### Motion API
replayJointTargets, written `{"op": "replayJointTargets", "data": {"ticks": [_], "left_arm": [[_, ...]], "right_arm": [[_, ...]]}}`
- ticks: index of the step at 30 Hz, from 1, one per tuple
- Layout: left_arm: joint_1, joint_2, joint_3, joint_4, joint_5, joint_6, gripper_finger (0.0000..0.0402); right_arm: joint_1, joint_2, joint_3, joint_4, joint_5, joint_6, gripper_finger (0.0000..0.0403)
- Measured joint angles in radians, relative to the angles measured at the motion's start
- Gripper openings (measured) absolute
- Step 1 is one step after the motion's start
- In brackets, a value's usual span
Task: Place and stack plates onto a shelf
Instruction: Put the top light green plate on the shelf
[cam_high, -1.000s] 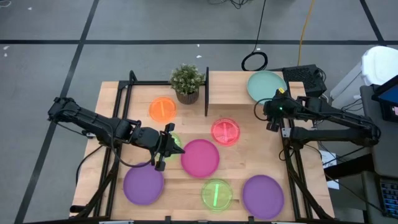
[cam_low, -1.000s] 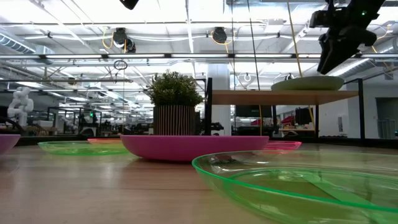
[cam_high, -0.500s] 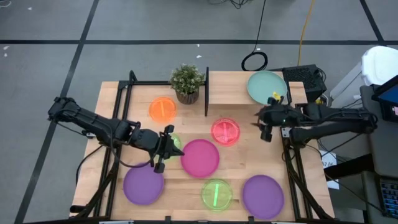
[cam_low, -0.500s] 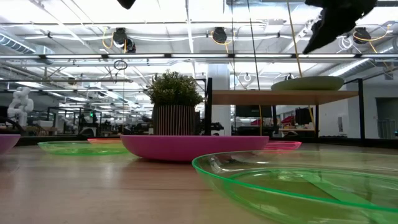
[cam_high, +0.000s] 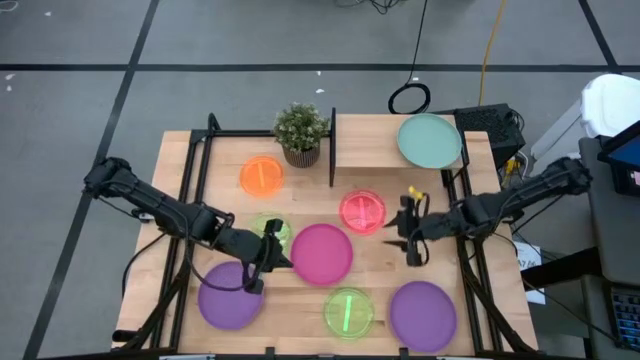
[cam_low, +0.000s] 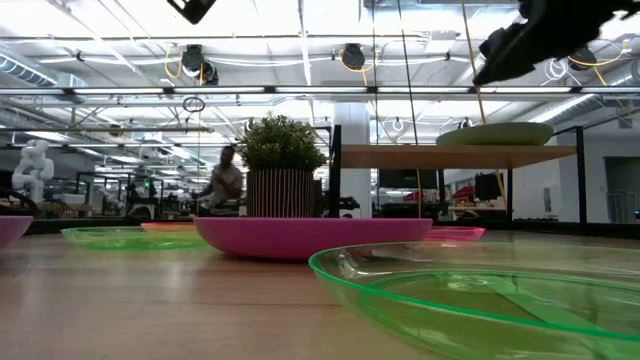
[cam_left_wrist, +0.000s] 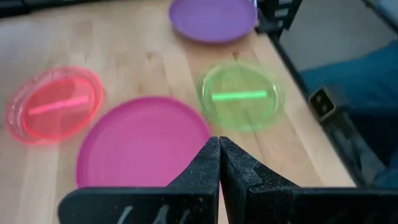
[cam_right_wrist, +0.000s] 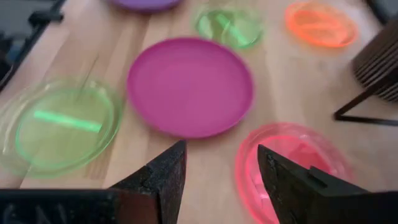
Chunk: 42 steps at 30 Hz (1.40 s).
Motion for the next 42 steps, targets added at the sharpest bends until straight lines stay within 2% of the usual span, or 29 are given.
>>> {"op": "replayJointTargets", "data": {"ticks": [4,8,16,21,27,31,37,42], "left_arm": [[-0.001,0.017,0.0,-0.062,-0.008,0.023,0.0004],[0.018,0.016,-0.001,-0.093,-0.059,0.048,0.0004],[0.042,0.016,-0.001,-0.184,-0.088,-0.063,0.0004],[0.043,0.016,-0.049,-0.188,-0.114,-0.08,0.0004],[0.064,0.016,-0.128,-0.187,-0.116,-0.085,0.0004],[0.095,0.016,-0.16,-0.184,-0.129,-0.179,0.0004],[0.152,0.016,-0.242,-0.131,-0.13,-0.329,0.0004],[0.17,0.016,-0.31,-0.122,-0.048,-0.369,0.0026]], "right_arm": [[0.06,0.058,-0.001,-0.002,0.019,0.007,0.0178],[0.079,0.09,-0.001,0.004,0.028,-0.009,0.0178],[0.064,0.115,-0.001,0.066,0.028,-0.035,0.0178],[0.057,0.115,-0.001,0.071,0.024,-0.024,0.0178],[0.058,0.115,-0.001,0.066,-0.1,0.02,0.0178],[0.057,0.114,-0.001,0.041,-0.15,0.039,0.0178],[0.01,0.089,-0.001,0.071,-0.149,-0.087,0.0178],[-0.03,0.087,-0.001,0.094,-0.15,-0.096,0.0178]]}}
